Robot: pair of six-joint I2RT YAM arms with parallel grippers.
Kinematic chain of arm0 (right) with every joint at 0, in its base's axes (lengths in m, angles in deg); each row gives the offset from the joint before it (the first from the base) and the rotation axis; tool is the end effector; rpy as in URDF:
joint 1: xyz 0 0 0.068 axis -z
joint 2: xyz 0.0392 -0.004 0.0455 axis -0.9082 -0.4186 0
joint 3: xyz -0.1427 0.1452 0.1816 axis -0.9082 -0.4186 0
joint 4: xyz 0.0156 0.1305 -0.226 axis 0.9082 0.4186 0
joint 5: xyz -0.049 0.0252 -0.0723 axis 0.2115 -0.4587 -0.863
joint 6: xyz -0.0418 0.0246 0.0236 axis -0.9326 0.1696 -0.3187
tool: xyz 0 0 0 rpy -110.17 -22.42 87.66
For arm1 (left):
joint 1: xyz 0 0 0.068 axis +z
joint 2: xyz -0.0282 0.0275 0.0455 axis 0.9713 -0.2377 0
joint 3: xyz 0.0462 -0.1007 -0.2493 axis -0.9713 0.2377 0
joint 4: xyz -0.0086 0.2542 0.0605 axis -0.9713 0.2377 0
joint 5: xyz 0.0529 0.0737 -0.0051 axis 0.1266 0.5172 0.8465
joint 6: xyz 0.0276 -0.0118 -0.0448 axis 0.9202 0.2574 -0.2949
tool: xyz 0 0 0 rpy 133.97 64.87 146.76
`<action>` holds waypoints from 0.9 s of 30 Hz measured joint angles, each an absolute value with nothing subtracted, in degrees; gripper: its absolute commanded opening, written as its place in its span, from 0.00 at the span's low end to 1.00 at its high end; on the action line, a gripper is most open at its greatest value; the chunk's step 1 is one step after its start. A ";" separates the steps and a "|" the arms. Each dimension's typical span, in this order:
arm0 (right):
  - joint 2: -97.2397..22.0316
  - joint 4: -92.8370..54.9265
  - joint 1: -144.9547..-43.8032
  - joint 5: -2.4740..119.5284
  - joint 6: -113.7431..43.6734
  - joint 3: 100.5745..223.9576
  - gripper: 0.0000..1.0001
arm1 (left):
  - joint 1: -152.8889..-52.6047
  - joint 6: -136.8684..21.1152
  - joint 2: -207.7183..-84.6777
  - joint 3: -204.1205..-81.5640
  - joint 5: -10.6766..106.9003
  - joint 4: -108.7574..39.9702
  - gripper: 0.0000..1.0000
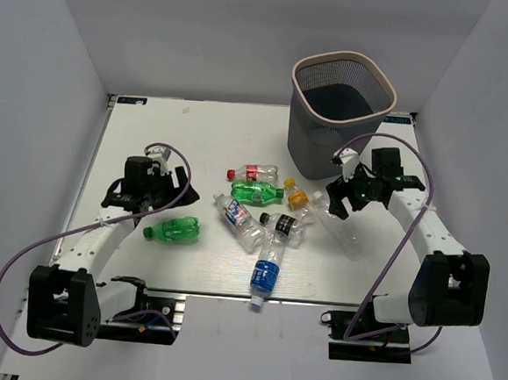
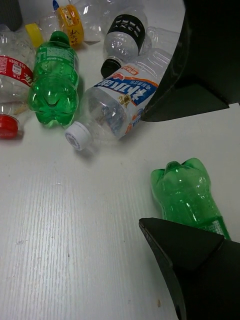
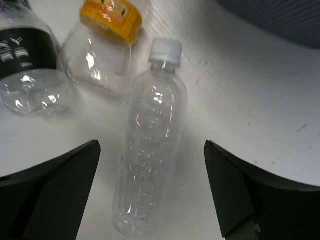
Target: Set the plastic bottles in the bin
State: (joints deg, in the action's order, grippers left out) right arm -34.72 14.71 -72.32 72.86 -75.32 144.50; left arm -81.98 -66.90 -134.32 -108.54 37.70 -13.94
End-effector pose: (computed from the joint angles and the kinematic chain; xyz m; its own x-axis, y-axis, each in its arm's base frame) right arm 0.2748 0.0474 0.2558 -0.4932 -0.5766 -0.6514 -0.7208 0.6901 -0.0651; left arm 0.2243 -0.0339 0.2230 -0.7610 -0.2587 -0.5950 0.0597 0.8853 -0.4613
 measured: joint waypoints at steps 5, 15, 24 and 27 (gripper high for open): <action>-35.98 11.17 -74.84 68.05 -72.81 138.47 0.90 | -82.47 -66.94 -134.08 -109.17 37.26 -13.48 0.94; -40.84 3.32 -76.21 61.39 -71.76 133.11 0.44 | -84.19 -77.52 -127.65 -109.26 42.16 -4.80 0.98; -30.02 12.17 -76.17 67.38 -80.88 134.18 0.24 | -84.26 -101.28 -112.22 -107.32 49.19 4.09 0.99; -23.98 20.52 -76.28 75.84 -89.05 139.51 0.22 | -84.26 -108.34 -110.98 -104.21 50.46 6.80 0.99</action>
State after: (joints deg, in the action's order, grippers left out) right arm -23.98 20.52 -76.28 75.84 -89.05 139.51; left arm -84.26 -108.34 -110.98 -104.21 50.46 6.80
